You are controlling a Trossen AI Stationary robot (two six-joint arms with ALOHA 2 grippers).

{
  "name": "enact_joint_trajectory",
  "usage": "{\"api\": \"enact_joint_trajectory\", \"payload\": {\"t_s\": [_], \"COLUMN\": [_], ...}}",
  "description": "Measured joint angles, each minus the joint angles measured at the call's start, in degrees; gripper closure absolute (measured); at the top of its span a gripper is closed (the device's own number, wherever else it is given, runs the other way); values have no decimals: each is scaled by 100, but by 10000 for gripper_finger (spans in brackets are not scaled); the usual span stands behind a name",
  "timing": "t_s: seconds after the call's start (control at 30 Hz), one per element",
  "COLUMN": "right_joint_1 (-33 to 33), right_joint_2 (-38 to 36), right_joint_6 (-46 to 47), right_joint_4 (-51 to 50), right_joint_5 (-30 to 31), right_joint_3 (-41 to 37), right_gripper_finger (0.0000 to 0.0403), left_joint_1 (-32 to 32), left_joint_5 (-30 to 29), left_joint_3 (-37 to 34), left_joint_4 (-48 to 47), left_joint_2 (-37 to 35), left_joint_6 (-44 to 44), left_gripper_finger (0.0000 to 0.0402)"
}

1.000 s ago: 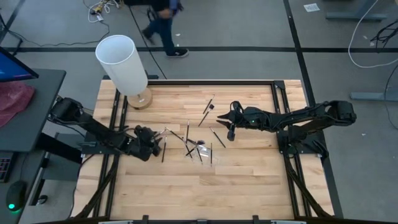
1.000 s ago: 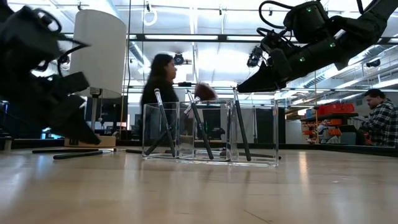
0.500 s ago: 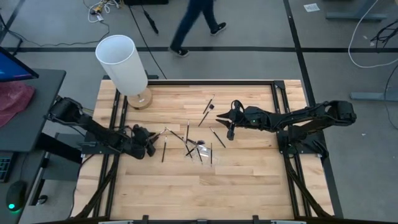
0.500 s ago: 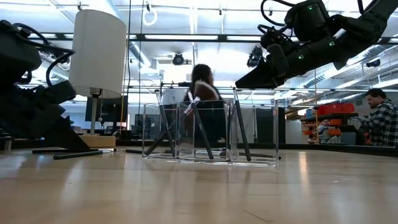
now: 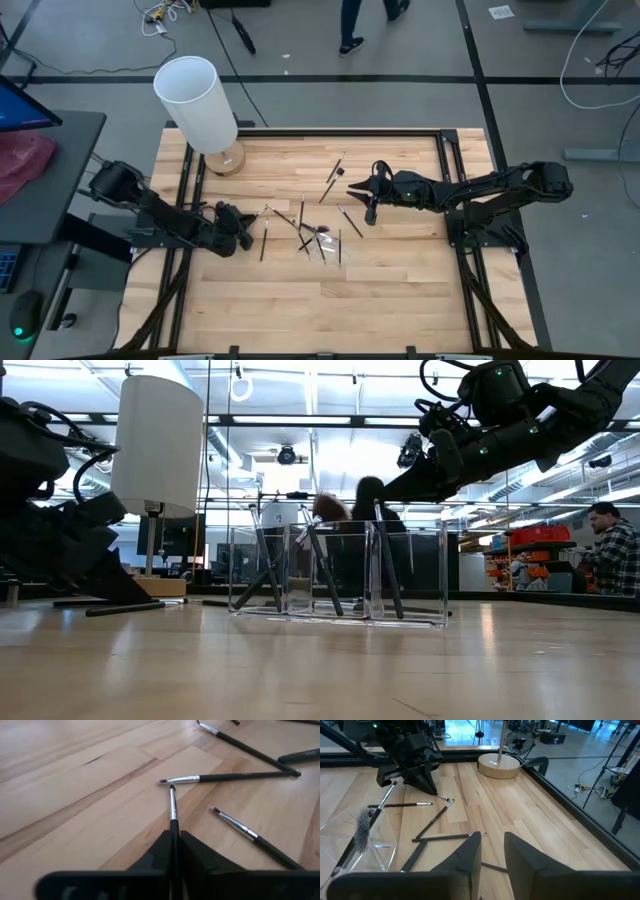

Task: Put items in baskets/containers
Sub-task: Put the black eyeshadow brush into the transparent organizer

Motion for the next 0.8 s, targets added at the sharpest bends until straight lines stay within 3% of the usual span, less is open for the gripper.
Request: {"api": "enact_joint_trajectory", "payload": {"t_s": [0.57,0.8], "right_joint_1": [135,170], "right_joint_2": [0,0], "right_joint_6": [-61,-57], "right_joint_4": [-293,-291], "right_joint_5": [-197,-197], "right_joint_3": [0,0], "right_gripper_finger": [317,317], "left_joint_1": [9,108], "left_joint_5": [-61,134], "left_joint_3": [-2,291], "left_joint_4": [815,819], "left_joint_2": [217,220], "left_joint_6": [-137,258], "left_gripper_finger": [389,389]}}
